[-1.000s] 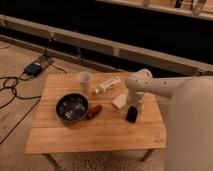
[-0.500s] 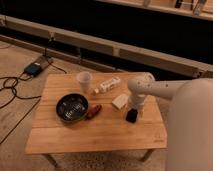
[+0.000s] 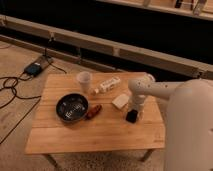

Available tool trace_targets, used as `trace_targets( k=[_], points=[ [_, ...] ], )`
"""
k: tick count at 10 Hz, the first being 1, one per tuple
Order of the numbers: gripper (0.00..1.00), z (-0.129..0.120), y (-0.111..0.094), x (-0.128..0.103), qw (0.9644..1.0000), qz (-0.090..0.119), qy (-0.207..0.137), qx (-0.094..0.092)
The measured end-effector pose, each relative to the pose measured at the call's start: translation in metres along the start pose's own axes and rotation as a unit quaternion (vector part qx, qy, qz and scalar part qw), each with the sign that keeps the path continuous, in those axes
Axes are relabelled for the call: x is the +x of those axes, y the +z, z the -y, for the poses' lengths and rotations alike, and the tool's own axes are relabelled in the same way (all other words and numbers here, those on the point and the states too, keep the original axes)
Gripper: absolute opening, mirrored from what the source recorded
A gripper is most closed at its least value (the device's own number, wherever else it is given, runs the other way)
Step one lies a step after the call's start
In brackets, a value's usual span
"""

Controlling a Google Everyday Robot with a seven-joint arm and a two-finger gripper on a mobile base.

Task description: Place the eraser in the ceramic cup

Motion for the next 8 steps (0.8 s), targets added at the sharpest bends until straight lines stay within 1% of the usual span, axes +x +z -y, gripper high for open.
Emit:
trace_targets(
  k=[1,2,3,5,6,8],
  points=[
    [0.65,-0.0009,0.0018,-0.0012,1.0000,-0.001,-0.001,0.000],
    [0.61,-0.0020,0.0028,-0.0023,1.0000,-0.003,-0.004,-0.001],
    [0.55,-0.0023,0.0037,-0.0025,1.0000,-0.004,-0.005,-0.001],
    [0.32,-0.0045,0.0035,-0.0027,0.9999,-0.005,-0.010,-0.004],
    [0.25,-0.0052,0.0035,-0.0024,0.9999,-0.005,-0.012,-0.005],
    [0.04,-0.0063,0.0015,-0.0006,0.9999,-0.006,-0.015,-0.005]
  ],
)
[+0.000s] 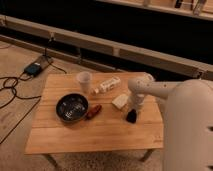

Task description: Place the eraser in the ceramic cup

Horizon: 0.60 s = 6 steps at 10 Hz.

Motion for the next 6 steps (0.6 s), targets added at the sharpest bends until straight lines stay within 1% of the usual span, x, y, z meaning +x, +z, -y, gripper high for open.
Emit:
trace_targets(
  k=[1,2,5,6],
  points=[
    [0.00,-0.001,-0.002,0.001,1.0000,0.001,-0.001,-0.001],
    [0.00,-0.002,-0.009,0.002,1.0000,0.003,0.000,-0.002],
    [0.00,-0.008,-0.034,0.005,0.9998,0.016,0.005,-0.011],
    [0.00,-0.013,-0.046,0.007,0.9996,0.020,0.005,-0.017]
  ],
)
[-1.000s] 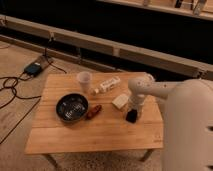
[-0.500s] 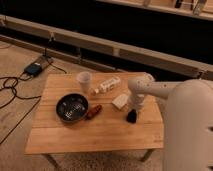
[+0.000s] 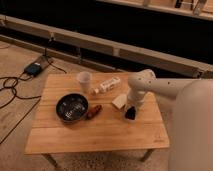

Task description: Place the eraser in the ceramic cup

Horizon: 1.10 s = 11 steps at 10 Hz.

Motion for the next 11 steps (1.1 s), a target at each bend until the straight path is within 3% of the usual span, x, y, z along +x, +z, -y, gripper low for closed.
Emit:
trace_targets(
  k=[3,7,9,11],
  points=[
    [0.00,-0.022,-0.033,0.005,0.9998,0.005,-0.001,-0.021],
    [0.00,-0.072,-0.081,0.002,0.9971,-0.001,-0.015,-0.075],
    [0.00,-0.100,-0.097,0.001,0.9943,-0.018,-0.018,-0.103],
    [0.00,-0.122,-0.106,-0.008,0.9902,-0.040,0.002,-0.134]
  ],
)
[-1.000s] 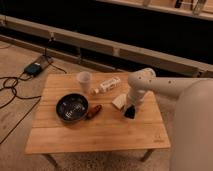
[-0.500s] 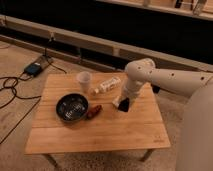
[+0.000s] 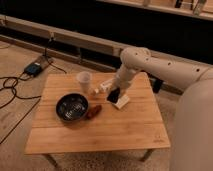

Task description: Place the eraser in the ceramic cup

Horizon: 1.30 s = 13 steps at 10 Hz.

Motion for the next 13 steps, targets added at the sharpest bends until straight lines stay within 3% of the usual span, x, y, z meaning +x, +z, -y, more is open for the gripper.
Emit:
trace_targets(
  k=[4,9,11,13],
  points=[
    [0.00,-0.040,0.006,-0.021,0.9981,-0.018,0.037,-0.047],
    [0.00,-0.092,0.007,-0.037,0.9860,-0.044,0.068,-0.146],
    [0.00,-0.100,0.006,-0.038,0.9838,-0.046,0.061,-0.162],
    [0.00,-0.103,0.006,-0.036,0.9845,-0.048,0.042,-0.164]
  ],
)
